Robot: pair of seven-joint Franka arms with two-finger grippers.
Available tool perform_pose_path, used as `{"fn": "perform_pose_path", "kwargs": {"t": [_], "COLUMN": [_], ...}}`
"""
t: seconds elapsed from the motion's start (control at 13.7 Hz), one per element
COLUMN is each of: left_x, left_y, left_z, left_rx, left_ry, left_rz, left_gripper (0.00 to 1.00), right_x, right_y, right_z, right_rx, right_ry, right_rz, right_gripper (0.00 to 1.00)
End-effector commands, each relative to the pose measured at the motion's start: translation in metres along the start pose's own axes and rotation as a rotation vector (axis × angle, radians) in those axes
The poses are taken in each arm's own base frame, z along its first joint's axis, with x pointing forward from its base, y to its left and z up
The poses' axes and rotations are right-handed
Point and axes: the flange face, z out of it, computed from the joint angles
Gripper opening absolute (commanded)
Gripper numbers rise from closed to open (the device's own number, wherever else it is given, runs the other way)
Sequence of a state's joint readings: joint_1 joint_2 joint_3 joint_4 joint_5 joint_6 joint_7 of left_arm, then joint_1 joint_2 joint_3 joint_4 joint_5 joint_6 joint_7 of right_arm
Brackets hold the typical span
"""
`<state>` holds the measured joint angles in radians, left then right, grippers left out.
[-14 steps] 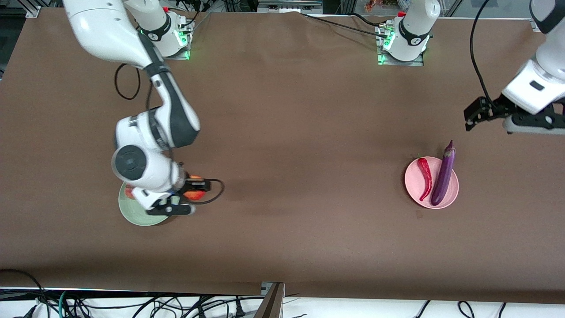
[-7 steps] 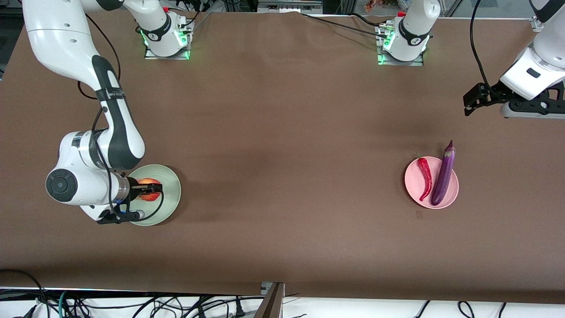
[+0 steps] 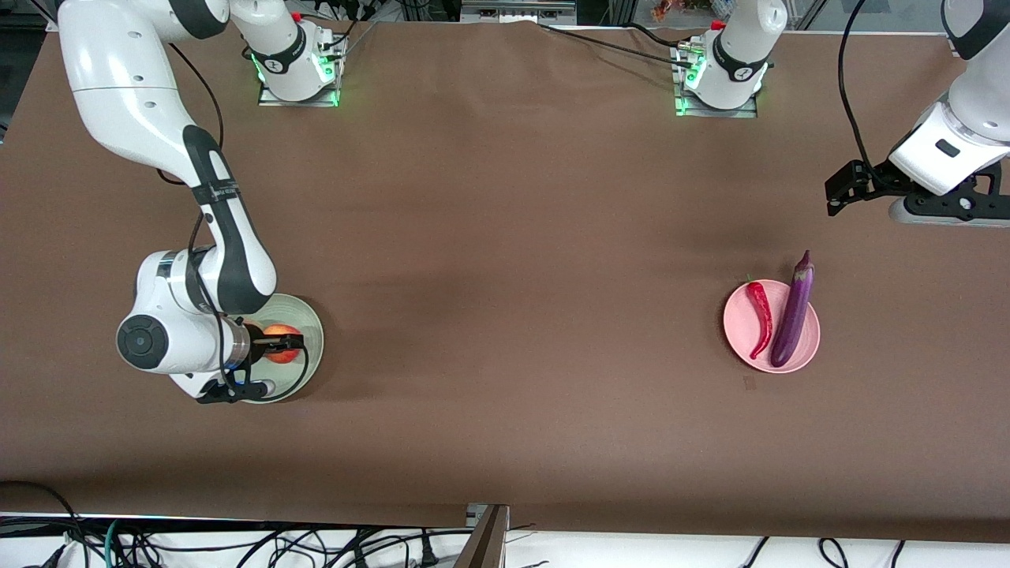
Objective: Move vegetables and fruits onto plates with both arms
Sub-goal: 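Lower the apple onto the green plate and open the right gripper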
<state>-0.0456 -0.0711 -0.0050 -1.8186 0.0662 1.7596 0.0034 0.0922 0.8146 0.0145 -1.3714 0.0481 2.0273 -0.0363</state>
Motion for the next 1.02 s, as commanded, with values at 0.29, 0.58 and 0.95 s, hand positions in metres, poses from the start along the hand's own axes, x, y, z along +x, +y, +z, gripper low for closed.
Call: {"fn": "perform_pose_path", "kwargs": {"t": [0.29, 0.58, 0.95], "left_x": [0.009, 0.010, 0.012], "left_y": [0.003, 0.006, 0.007], "left_z": [-0.007, -0.010, -0.008], "left_rx": [-0.020, -0.018, -0.015], "left_ry": [-0.016, -0.010, -0.013], "left_rz": [0.009, 0.013, 0.017], "left_gripper": [1.00, 1.00, 1.00], "right_x": [-0.009, -0.043, -0.106], "right_y": [-0.003, 0.016, 0.042], "right_z": [-0.070, -0.152, -0.243], "right_rx": [-0.005, -0.010, -0.028], "right_ry": [0.037, -0.001, -0.083], "right_rz": [-0.026, -0.001, 0.064], "right_gripper": [1.00, 1.00, 1.00]}}
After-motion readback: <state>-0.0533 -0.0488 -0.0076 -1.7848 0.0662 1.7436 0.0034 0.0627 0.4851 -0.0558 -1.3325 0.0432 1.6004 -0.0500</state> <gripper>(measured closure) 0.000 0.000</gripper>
